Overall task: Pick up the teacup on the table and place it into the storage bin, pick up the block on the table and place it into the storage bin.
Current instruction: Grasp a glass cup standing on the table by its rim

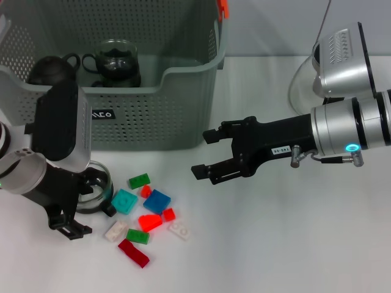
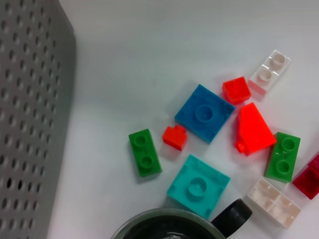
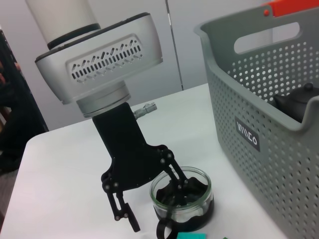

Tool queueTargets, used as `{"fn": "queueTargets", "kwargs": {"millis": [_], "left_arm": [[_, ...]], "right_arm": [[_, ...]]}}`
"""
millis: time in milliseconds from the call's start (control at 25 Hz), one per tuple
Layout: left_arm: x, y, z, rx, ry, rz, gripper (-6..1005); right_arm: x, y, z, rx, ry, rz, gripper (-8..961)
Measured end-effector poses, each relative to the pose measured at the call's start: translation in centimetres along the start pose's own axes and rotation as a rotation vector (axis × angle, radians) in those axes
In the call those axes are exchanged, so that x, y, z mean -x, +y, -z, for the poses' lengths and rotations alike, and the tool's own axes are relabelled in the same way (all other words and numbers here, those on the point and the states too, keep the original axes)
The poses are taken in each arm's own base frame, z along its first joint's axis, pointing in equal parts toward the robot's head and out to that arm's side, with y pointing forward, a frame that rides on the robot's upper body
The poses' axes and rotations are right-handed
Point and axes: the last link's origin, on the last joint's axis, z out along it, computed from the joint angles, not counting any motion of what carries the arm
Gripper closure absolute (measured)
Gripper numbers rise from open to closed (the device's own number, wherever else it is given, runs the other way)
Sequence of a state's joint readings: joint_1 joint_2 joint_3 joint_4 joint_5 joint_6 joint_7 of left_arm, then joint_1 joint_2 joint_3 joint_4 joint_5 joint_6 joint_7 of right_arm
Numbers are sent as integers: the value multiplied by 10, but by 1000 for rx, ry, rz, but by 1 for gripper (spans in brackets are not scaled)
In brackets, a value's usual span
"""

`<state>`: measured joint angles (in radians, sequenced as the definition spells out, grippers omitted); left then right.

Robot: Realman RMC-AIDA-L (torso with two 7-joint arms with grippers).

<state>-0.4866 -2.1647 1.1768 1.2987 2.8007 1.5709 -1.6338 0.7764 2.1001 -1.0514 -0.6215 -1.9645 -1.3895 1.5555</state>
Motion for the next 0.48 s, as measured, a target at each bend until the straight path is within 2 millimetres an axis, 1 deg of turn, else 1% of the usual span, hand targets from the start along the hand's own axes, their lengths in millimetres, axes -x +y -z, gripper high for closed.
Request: {"fn": "queueTargets", "kwargs": {"millis": [240, 480], "left_arm": [[1, -2, 0, -16, -2, 24, 200], [2, -5, 0, -37, -21, 28, 250]], "right_arm": [[1, -1, 1, -4, -15, -5, 36], [2, -1, 2, -7, -18, -6, 36]]}}
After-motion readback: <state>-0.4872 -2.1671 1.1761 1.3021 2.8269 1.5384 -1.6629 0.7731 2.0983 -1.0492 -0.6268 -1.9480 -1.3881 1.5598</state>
